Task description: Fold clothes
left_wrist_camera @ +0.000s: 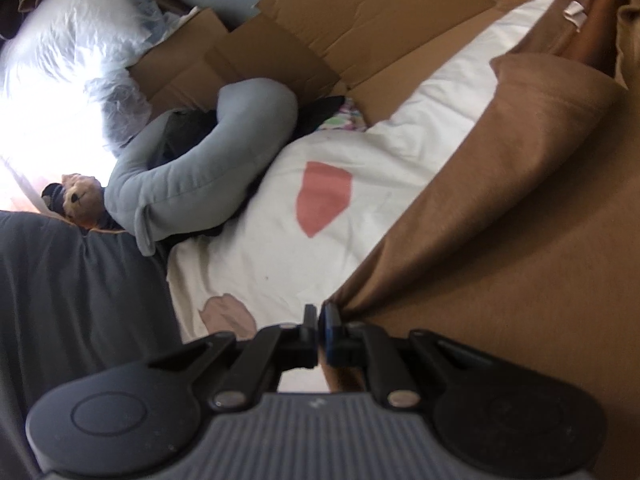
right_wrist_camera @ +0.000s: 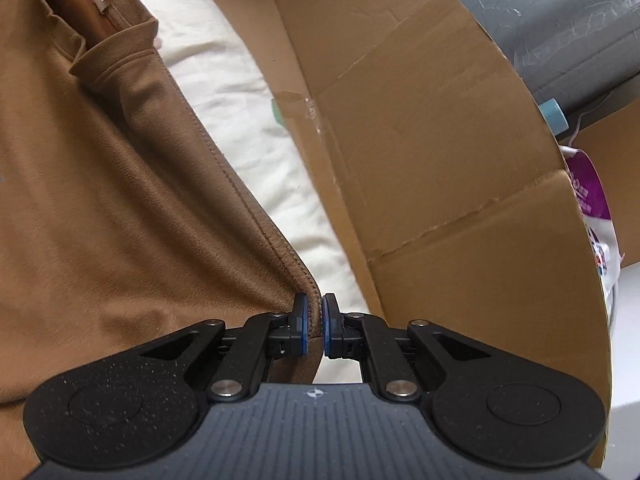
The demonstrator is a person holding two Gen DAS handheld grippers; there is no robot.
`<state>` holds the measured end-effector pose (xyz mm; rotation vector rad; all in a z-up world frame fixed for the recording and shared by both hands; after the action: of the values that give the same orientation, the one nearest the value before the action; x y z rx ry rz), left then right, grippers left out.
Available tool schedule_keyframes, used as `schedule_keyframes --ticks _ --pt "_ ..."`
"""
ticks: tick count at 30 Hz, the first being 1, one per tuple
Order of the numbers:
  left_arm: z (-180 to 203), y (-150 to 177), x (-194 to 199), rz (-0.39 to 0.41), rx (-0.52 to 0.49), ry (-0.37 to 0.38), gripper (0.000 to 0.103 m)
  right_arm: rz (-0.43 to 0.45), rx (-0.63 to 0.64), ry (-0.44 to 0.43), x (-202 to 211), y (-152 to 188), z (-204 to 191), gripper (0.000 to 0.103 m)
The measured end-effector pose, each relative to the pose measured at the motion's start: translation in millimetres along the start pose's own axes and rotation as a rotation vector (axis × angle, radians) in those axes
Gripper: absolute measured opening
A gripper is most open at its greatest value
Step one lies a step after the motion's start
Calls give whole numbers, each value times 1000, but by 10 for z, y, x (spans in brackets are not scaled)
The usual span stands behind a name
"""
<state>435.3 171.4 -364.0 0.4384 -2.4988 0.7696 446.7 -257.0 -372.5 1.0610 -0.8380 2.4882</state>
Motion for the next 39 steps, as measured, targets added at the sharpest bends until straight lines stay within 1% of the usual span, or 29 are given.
schedule_keyframes --ticks 7,15,21,30,33,35,36,37,38,39 --pt "-113 -57 -207 -34 15 -52 3 12 18 40 -237 -240 27 4" --pt "-141 -140 -414 -62 30 -64 3 -9 31 61 -517 -436 111 4" --pt "-150 -216 -481 -46 28 -139 3 -19 14 96 -654 -543 151 4" --pt "-87 -249 -747 -91 28 -146 3 -44 9 113 -978 -622 91 4" --pt "-37 -235 -852 -121 42 -141 3 -49 1 110 -1090 -649 51 4" --pt "45 -226 -933 -152 52 -108 4 -59 -16 83 -1181 -650 13 6" --pt "95 -232 -957 -159 29 -112 4 -73 -23 74 -1225 -640 -5 7" --pt "129 -240 -961 -163 7 -121 4 -75 -29 79 -1235 -635 -9 18" --pt "158 -247 -960 -165 -14 -128 4 -69 -38 90 -1223 -634 -3 25" --pt "162 -248 -942 -162 -21 -125 4 -62 -53 92 -1200 -629 17 28"
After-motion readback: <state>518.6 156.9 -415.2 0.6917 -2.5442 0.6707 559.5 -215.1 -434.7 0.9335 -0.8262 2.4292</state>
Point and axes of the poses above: each gripper's, at about its wrist camera, not at the fingertips, and x roughly against the way its jaws point, z to its right, y to its underside, the point moved 2 cm from there along -x, roughly the way its jaws point, and after that the axes turned 6 degrees about z, right-handed, at the moved point
